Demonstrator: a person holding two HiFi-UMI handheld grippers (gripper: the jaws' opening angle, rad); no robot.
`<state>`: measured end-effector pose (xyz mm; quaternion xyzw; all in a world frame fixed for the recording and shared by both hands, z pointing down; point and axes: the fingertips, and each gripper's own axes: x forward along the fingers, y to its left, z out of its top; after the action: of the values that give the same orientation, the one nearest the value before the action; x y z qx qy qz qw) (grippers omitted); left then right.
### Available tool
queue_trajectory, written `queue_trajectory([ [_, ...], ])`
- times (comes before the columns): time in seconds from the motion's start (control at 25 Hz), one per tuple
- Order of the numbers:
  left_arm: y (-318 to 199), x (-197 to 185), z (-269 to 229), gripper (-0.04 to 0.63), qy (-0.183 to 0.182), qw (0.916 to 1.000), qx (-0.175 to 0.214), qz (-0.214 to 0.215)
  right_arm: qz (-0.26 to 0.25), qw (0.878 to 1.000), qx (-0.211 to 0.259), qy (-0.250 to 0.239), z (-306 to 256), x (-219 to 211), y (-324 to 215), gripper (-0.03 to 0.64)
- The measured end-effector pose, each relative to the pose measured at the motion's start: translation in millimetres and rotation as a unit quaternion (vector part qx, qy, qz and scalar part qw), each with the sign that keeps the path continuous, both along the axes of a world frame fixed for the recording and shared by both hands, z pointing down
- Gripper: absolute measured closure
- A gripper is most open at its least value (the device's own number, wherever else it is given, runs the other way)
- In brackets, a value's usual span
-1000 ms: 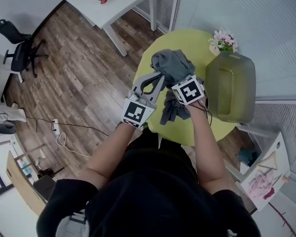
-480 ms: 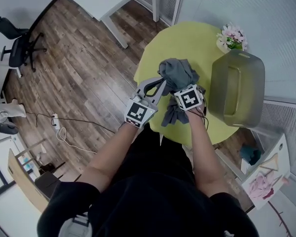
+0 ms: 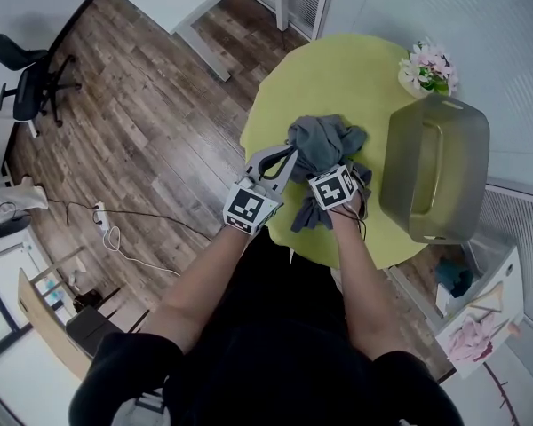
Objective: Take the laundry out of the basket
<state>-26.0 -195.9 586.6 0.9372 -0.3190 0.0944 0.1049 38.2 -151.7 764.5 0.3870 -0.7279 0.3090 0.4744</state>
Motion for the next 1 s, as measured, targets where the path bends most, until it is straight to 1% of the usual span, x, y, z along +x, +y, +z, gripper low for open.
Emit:
queue_trajectory([
  [0.2, 3, 0, 12, 0.586, 0.001, 0.9998, -0.019, -0.001, -0.004, 1.0, -0.007, 0.003, 13, -2, -1, 0.249],
  [0.4, 6, -2, 13, 0.586, -0.007, 0.9998, -0.017, 0.004, -0.006, 1.0, -0.013, -0.009, 17, -5, -5, 0.218],
  [0.48, 7, -1, 13, 0.584, -0.006, 0.9998, -0.019, 0.003, -0.005, 1.0, -0.015, -0.013, 11, -3, -4, 0.206],
  [0.6, 9, -3, 9, 0.584, -0.006, 0.9998, -0.019, 0.002, 0.0, 1.0, -0.007, -0.014, -12, -1, -3, 0.206],
  [0.72, 11, -2, 0, 0.584, -0.005, 0.9999, -0.013, 0.003, 0.011, 0.999, 0.012, -0.031, -38, -2, -3, 0.207],
  [0.84, 13, 0, -15, 0.584, 0.0, 0.9999, -0.007, 0.013, 0.029, 0.997, 0.047, -0.054, -69, 0, -4, 0.207],
  [0.92, 14, -1, -27, 0.584, 0.004, 0.9998, -0.003, 0.017, 0.03, 0.994, 0.081, -0.068, -97, 1, -6, 0.209],
  [1.0, 17, -2, -43, 0.584, 0.005, 0.9997, 0.003, 0.023, 0.029, 0.986, 0.131, -0.095, -135, 0, -11, 0.209],
])
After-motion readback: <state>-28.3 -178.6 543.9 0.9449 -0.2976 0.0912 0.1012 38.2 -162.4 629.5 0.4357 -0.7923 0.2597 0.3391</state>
